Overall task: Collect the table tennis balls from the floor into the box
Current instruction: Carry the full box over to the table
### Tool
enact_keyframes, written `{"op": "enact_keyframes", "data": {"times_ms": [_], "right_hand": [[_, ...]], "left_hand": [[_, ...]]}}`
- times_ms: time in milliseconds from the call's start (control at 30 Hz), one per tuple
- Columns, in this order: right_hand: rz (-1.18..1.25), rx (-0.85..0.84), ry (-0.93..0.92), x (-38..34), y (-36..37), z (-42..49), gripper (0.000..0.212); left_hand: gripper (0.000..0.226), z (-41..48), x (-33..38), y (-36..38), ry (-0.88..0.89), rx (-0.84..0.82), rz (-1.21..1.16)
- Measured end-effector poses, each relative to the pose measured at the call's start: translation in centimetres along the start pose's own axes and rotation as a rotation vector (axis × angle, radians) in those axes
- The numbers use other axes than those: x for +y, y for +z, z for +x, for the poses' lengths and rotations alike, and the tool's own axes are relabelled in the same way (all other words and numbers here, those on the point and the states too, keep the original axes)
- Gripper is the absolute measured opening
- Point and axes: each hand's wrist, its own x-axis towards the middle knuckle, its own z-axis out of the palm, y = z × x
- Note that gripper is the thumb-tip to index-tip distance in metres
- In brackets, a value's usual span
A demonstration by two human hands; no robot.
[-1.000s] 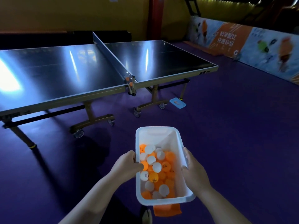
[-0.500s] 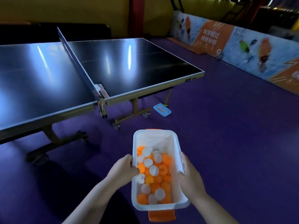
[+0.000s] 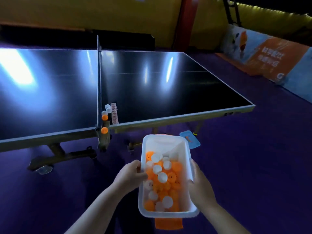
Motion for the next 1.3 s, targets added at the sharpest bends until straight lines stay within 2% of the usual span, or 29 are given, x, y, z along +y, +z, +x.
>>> {"op": "enact_keyframes", "data": {"times_ms": [167,267,533,767,967,1167,1300], "right_hand": [[0.011,-0.109,-0.094,-0.6,-1.2,11.3,0.061],[-0.028,-0.173,-0.150,-1.2,0.0,16.9,0.065],[-0.092,-0.202,-0.194,-5.0,2.5,32.1,0.071],[-0.090,-0.188,-0.207,-9.2,3.3,44.4,0.071],[-0.154,-0.215,-0.268,-11.0,5.5,52.3,0.067],[-0.140,-0.307,-0.373,-12.8,7.5,60.6,0.065],[-0.100,-0.372,-0.468,-14.2,8.5,65.8,0.063]], "left_hand": [[0.024,6.6,2.3,-0.5,-0.065,0.149,-0.079],[0.016,10.7,2.8,-1.7,-0.113,0.202,-0.092],[0.022,24.9,5.6,-6.8,-0.098,0.208,-0.102],[0.015,36.8,9.1,-11.5,-0.088,0.207,-0.049],[0.013,43.3,9.8,-13.4,-0.157,0.238,-0.063],[0.016,48.2,10.3,-14.3,-0.234,0.358,-0.108],[0.022,51.5,11.5,-14.9,-0.267,0.473,-0.223]]}}
